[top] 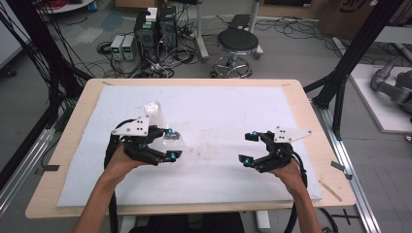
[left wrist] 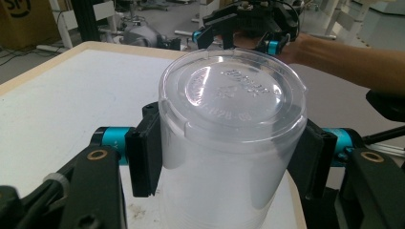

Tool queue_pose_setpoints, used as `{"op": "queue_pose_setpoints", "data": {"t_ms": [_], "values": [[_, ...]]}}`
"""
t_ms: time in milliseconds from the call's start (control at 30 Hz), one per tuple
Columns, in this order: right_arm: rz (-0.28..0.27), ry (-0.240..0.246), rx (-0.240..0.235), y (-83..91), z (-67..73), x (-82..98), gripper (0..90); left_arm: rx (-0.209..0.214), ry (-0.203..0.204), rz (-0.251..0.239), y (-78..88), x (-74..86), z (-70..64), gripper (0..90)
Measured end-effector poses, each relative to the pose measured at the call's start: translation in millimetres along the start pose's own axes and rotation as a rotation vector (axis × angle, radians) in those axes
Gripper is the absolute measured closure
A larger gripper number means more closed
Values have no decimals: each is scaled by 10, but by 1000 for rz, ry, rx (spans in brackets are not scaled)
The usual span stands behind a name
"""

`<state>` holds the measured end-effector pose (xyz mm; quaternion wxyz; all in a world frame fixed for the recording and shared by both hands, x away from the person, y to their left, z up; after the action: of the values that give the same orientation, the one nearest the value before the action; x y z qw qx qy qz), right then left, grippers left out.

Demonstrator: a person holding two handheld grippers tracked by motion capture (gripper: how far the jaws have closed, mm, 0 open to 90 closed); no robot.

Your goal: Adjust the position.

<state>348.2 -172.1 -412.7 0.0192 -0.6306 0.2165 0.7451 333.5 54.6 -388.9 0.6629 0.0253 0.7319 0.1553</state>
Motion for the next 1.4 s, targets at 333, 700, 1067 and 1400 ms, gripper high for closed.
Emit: {"op": "queue_pose_setpoints", "data": {"t_ms": [333,700,1067,1400], "values": [[43,66,-144,-310,283,-238,149,35,-10,2,-151,-46,-78,380],[84,103,-222,-577,471,-253,149,80,-3,-17,-341,-100,-167,380],[85,105,-273,-717,592,-217,149,101,3,-42,-410,-126,-235,380],[63,113,-298,-854,670,-229,149,112,14,-75,-442,-166,-266,380]]}}
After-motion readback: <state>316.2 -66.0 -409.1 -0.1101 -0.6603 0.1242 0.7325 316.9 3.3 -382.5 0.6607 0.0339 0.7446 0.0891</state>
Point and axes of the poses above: each handheld gripper's, and its own axes: y roughly backward along the jaws, x roughly out of its underside, z roughly to its left, the point moved 10 cm from there along -y, roughly forward along the jaws, and after that the axes turned 1 degree about z, right-handed, at the moved point
